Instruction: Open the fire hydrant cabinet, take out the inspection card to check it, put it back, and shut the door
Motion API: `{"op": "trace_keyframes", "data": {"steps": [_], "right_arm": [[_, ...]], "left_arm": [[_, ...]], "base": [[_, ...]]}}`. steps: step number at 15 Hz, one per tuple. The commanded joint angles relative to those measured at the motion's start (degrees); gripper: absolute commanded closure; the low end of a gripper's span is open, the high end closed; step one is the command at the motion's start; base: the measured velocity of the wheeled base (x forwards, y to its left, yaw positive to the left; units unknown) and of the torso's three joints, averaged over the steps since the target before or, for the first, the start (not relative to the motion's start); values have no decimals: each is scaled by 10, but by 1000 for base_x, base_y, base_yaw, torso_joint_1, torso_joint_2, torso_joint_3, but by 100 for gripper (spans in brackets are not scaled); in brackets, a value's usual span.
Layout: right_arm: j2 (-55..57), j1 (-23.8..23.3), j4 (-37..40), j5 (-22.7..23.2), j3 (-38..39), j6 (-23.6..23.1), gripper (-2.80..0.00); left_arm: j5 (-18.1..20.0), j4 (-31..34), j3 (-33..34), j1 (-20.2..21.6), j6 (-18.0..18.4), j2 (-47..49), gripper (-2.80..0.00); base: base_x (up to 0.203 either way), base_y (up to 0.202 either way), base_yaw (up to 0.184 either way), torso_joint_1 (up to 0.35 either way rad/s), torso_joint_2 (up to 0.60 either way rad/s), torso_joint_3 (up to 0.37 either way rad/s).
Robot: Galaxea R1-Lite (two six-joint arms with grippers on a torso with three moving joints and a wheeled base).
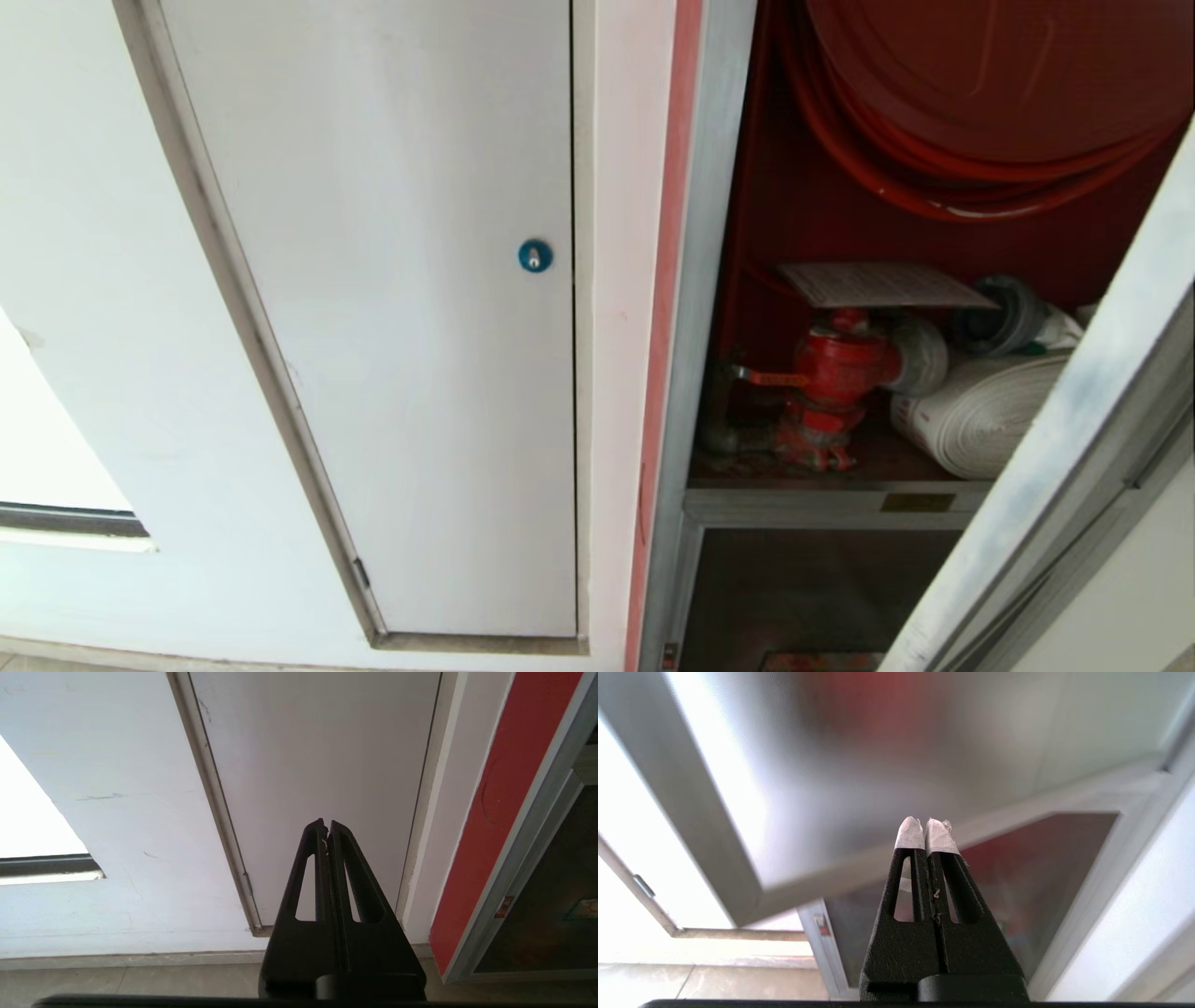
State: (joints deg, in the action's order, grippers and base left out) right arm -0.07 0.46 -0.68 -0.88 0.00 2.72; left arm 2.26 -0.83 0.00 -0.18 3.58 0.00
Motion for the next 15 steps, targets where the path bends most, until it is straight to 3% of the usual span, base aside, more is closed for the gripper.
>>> {"op": "trace_keyframes", "data": {"steps": [1,15], "right_arm": [[1,1,0,0,2,0,0],[1,1,0,0,2,0,0]], "left_arm": [[0,0,6,0,0,1,0],[0,-1,6,0,0,1,0]], "base": [[-194,0,2,2,-1,2],[-196,0,1,0,3,3]]}}
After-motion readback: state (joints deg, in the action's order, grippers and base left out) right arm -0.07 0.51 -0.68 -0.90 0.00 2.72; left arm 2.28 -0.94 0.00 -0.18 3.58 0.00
